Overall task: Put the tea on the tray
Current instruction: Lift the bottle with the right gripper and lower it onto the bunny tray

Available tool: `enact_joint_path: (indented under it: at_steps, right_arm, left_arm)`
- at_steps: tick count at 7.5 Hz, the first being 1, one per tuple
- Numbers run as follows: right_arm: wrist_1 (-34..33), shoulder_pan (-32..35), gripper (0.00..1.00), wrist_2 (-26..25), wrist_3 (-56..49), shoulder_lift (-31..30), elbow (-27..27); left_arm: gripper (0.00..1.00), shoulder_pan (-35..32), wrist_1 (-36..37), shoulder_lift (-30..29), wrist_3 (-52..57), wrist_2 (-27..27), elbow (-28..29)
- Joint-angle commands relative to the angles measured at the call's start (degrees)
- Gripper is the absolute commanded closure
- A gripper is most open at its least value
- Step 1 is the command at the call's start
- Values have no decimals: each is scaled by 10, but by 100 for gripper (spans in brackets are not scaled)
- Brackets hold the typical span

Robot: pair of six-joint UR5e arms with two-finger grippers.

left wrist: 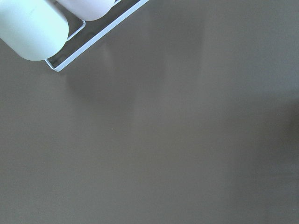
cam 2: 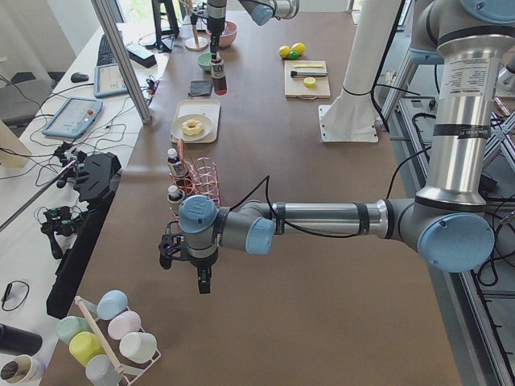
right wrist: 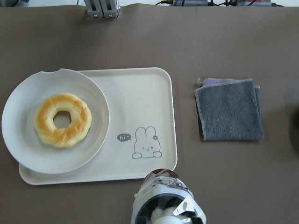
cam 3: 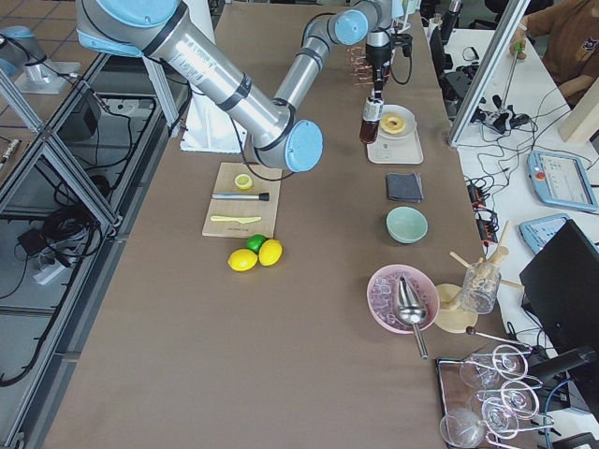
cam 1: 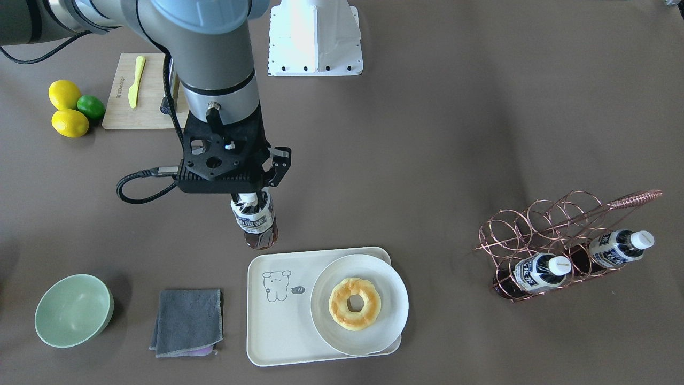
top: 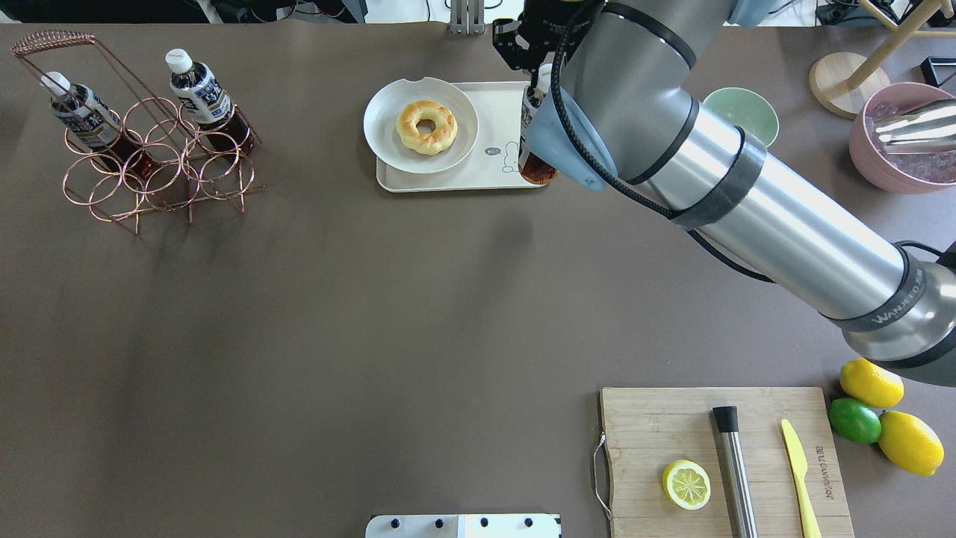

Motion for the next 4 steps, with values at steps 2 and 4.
enact_joint_path:
  at_steps: [2,4]
  right_arm:
    - [184,36,100,7,-13,20,-183]
    - [201,33,100,8,-11,29,-201]
  left_arm:
    - [2,0,0,-6,-4,2,0]
    - [2,0,3,-15,-5,3,4]
